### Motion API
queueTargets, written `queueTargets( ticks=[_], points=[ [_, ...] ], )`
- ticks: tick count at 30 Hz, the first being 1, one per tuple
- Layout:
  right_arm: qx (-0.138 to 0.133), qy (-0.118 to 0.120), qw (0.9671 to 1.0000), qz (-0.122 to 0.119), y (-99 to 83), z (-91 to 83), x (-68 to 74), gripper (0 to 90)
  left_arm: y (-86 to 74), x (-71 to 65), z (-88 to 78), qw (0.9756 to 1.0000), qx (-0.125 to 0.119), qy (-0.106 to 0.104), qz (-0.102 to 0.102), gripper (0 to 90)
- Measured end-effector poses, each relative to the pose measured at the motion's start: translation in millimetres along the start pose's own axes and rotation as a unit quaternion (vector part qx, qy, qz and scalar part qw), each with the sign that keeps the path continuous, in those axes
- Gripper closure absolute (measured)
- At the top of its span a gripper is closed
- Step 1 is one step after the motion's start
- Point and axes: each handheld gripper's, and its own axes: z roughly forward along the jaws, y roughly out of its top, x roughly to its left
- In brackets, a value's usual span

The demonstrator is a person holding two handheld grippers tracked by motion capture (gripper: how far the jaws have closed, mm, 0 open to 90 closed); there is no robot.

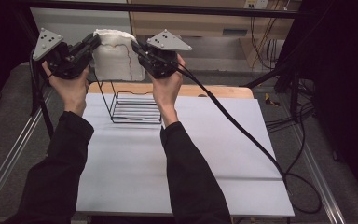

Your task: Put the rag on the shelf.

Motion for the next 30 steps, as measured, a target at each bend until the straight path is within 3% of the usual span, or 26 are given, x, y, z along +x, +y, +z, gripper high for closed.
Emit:
queueTargets(
  ticks=[9, 22, 30],
  points=[
    [-0.007, -0.007, 0.9999, 0.004, 5.5, 7.8, -7.2, 81.3, 4.3, 4.4, 10.9, 0.9999, -0.010, -0.006, -0.003, 82.9],
    [-0.003, -0.017, 0.9998, 0.005, 5.6, 21.6, -23.3, 81.3, 1.3, 10.7, 33.2, 0.9999, -0.010, -0.005, -0.008, 82.9],
    [-0.001, -0.022, 0.9998, 0.003, 8.1, 29.1, -26.1, 81.3, 0.7, 16.0, 39.7, 0.9999, -0.007, 0.002, -0.009, 82.8]
  ],
)
